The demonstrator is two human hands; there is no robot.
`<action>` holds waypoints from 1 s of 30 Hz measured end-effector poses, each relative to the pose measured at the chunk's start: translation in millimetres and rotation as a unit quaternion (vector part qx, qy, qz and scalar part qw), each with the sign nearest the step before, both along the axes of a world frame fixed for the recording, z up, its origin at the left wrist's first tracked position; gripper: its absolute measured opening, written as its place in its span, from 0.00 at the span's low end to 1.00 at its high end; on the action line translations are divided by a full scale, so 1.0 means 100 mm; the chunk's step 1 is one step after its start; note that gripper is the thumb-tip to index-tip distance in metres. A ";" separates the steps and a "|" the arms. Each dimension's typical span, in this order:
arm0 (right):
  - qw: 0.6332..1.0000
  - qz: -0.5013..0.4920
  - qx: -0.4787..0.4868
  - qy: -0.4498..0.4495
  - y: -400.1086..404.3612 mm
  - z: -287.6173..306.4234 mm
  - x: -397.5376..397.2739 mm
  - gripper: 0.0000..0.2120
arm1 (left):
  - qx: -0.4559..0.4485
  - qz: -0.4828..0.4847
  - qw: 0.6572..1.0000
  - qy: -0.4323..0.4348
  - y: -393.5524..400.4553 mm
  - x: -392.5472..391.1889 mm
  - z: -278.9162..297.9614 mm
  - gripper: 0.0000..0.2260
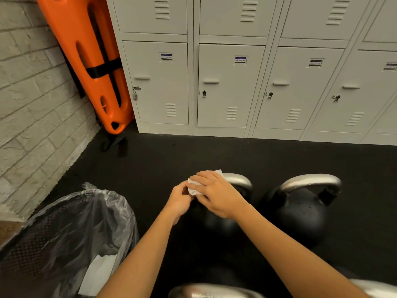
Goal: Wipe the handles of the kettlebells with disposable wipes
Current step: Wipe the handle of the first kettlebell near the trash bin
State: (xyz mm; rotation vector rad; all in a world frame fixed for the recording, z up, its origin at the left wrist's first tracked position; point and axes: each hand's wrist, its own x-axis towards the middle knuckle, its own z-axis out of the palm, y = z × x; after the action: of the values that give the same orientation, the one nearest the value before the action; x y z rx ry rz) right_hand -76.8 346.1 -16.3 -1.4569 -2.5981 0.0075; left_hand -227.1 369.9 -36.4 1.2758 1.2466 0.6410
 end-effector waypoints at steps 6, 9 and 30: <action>0.998 -0.042 -0.017 0.052 -0.17 -0.02 0.07 0.33 | 0.116 0.086 0.990 -0.010 -0.14 0.12 0.16 0.20; 0.947 -0.067 -0.102 0.296 -0.20 0.09 0.03 0.38 | 0.296 0.027 0.950 0.097 -0.31 0.25 0.32 0.27; 0.799 -0.398 -0.028 0.450 -0.43 -0.38 0.58 0.16 | 0.469 -0.183 0.701 0.505 -0.20 0.88 0.24 0.33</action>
State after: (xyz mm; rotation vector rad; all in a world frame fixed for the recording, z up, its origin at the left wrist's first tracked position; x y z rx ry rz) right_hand -18.5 303.1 -54.5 -1.8263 -1.1516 0.5296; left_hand -139.6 349.5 -12.6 2.9328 1.4457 0.1961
